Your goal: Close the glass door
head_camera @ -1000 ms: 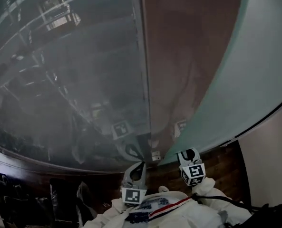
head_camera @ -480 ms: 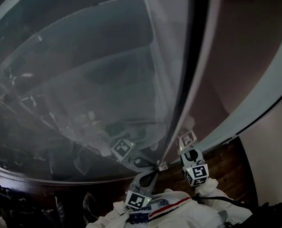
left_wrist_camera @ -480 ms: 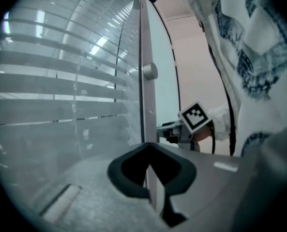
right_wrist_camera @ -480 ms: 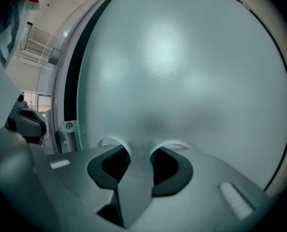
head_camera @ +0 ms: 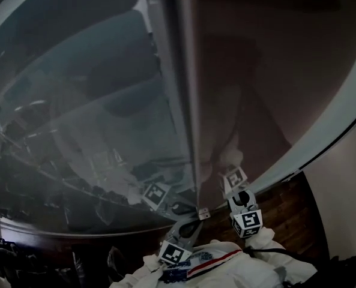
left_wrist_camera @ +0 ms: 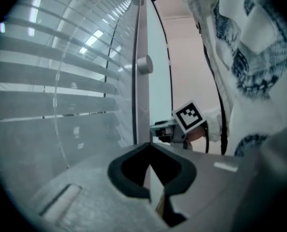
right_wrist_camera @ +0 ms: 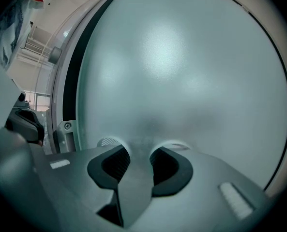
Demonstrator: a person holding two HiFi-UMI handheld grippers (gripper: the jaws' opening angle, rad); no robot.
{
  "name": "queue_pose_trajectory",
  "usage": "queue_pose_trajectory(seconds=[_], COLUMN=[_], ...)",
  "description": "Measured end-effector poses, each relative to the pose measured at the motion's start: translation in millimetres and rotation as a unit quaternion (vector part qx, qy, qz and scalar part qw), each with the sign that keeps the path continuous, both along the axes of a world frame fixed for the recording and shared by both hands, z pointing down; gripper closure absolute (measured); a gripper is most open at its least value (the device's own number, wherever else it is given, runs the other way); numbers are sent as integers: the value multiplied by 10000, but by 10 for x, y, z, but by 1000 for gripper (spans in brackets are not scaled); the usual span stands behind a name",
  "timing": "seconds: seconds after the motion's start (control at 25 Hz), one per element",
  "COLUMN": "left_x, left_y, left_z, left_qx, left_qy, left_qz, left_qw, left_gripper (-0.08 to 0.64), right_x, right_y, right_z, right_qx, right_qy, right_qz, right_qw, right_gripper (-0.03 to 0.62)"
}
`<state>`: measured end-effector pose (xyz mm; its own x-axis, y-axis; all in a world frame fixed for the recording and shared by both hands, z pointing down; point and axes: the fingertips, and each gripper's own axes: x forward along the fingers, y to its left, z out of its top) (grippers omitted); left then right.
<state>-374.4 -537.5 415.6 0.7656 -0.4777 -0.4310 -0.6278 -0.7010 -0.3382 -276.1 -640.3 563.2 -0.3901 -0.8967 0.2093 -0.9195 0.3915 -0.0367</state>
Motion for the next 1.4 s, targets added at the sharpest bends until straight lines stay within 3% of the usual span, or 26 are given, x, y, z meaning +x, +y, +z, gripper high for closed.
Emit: queue_pose_trajectory(seconds=[0.48, 0.56, 0.64, 0.72, 0.84, 0.88, 0.92, 1.0, 1.4], left_x=[-57, -45, -58, -116, -244, -283, -317, -370, -322], left_y=[-7, 10, 37, 77, 132, 140, 140, 122, -3], left_z=[168, 249, 449, 741, 1161, 1243, 1282, 1294, 1313], left_qx=[-116, -282, -764, -1630, -3003, -3295, -3457, -3538, -3508], left_qy=[14, -32, -256, -685, -1365, -1493, -1542, -1508, -1509], left_qz=[-162, -167, -246, -452, -801, -897, -981, -1110, -1329], left_qw=[9998, 9995, 9964, 9832, 9406, 9279, 9204, 9164, 9146], left_gripper=[558, 558, 558, 558, 558, 558, 558, 558, 558], right_x=[-60, -50, -63, -86, -114, -124, -135, -164, -137], right_y=[34, 63, 72, 86, 126, 133, 135, 124, 8], right_z=[113, 111, 99, 87, 81, 79, 79, 94, 182], right_qx=[13, 15, 10, 2, -9, -10, -12, -28, -51], right_qy=[-33, -26, -16, -7, 21, 35, 43, 47, 14], right_qz=[-11, -13, -17, -14, -19, -25, -29, -39, -81], right_qw=[10000, 10000, 10000, 10000, 10000, 10000, 10000, 10000, 10000], right_gripper=[471, 471, 471, 471, 471, 471, 471, 471, 471])
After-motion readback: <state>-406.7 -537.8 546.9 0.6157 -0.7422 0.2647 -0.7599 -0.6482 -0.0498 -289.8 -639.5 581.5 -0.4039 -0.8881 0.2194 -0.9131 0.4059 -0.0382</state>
